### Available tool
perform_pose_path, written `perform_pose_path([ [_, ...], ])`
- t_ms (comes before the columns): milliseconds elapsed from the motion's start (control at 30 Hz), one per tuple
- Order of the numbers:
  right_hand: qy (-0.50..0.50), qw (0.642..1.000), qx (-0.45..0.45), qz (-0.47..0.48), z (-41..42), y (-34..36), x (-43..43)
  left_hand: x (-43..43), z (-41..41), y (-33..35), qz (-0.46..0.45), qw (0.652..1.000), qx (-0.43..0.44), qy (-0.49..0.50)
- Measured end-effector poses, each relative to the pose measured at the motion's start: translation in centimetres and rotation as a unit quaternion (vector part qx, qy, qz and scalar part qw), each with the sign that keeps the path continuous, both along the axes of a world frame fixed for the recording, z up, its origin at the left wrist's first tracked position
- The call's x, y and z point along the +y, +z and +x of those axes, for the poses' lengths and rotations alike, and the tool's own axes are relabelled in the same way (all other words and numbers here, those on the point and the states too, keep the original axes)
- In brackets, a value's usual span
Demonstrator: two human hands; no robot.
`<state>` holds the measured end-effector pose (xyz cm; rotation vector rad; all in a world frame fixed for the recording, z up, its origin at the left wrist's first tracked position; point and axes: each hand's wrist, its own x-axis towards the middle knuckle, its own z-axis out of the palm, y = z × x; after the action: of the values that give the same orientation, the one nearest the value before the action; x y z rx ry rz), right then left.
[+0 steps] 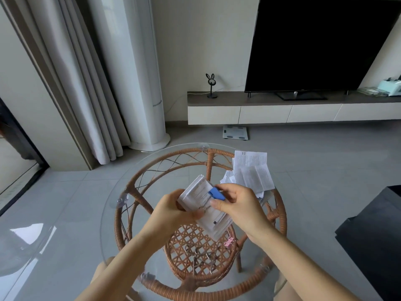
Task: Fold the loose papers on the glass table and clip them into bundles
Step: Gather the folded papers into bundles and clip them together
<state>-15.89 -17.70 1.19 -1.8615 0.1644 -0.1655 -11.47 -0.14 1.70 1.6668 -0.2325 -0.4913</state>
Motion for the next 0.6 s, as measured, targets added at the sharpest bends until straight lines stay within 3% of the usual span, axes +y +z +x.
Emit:
perform_pose_path([
  [100,-0.094,0.99,-0.016,-0.1,2.2,0.1,-0.8,-0.9,3.0,-0.4,-0.085,0.989,0.071,0.093],
  [233,-0.152,0.978,-0.046,-0.134,3.5,1.0,-2.3,-2.1,9.2,-2.4,-0.125,0.96,0.139,0.21],
  [400,-0.181,0.951,-0.069,-0.24,2.9,0.4,-4.8,-4.0,14.8,-5.0,-0.111,0.943,0.138,0.28],
  [500,-0.217,0.914,-0.08,-0.334,3.0,-0.7,-6.9,-4.6,17.7,-6.0,-0.096,0.939,0.154,0.292],
  [600,-0.196,0.891,-0.091,-0.398,3.3,-1.7,-9.3,-5.0,19.8,-7.3,0.011,0.948,0.17,0.269],
])
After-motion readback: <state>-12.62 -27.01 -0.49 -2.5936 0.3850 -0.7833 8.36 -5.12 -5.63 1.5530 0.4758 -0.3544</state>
